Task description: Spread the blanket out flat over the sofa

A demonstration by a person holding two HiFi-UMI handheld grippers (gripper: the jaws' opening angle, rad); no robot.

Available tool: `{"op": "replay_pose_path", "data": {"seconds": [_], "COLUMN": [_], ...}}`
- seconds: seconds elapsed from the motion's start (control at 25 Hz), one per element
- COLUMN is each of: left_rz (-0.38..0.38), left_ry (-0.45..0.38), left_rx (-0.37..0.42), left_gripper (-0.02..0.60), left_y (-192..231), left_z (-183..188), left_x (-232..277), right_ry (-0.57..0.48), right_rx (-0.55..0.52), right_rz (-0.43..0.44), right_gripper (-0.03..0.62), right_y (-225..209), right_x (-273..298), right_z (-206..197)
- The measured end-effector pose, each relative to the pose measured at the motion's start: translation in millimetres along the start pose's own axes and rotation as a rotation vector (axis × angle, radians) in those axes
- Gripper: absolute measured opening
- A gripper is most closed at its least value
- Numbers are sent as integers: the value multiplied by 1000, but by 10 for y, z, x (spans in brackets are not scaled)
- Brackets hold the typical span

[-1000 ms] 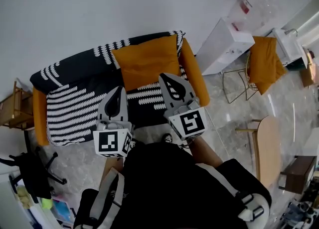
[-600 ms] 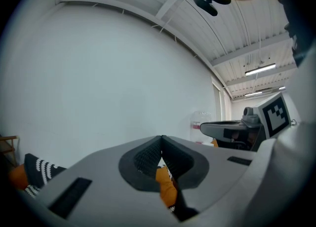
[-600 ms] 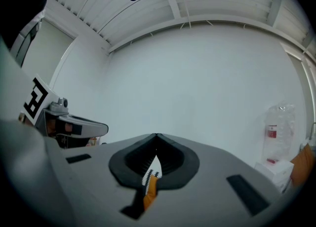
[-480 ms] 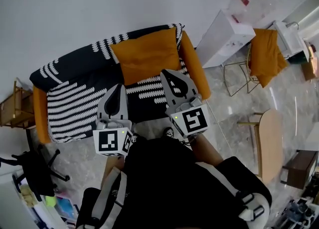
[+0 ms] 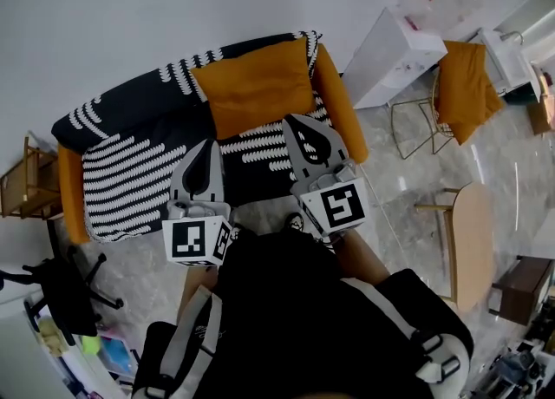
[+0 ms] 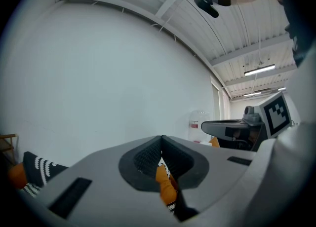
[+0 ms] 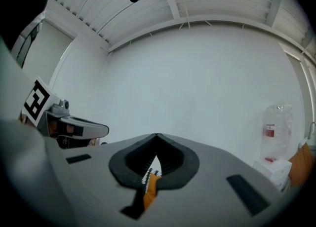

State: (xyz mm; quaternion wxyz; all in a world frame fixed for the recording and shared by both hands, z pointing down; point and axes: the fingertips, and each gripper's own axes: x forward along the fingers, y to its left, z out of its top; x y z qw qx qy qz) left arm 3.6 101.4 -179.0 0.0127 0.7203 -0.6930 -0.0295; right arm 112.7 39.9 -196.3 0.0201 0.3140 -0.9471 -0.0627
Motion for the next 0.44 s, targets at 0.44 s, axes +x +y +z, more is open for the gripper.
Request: {"op": "replay_pose_path", "data": {"seconds": [0.44], "left_rz": [5], "left_ry": [22], "left_rx": [8], "left_gripper": [21], "left_y": [-12], "left_z": [18], "left_x": [44], "right_ry": [-24], "right_rx": [-13], "right_rz": [0], "right_gripper": [8], "right_y": [-70], "right_x": [27], "right_z": [56]}}
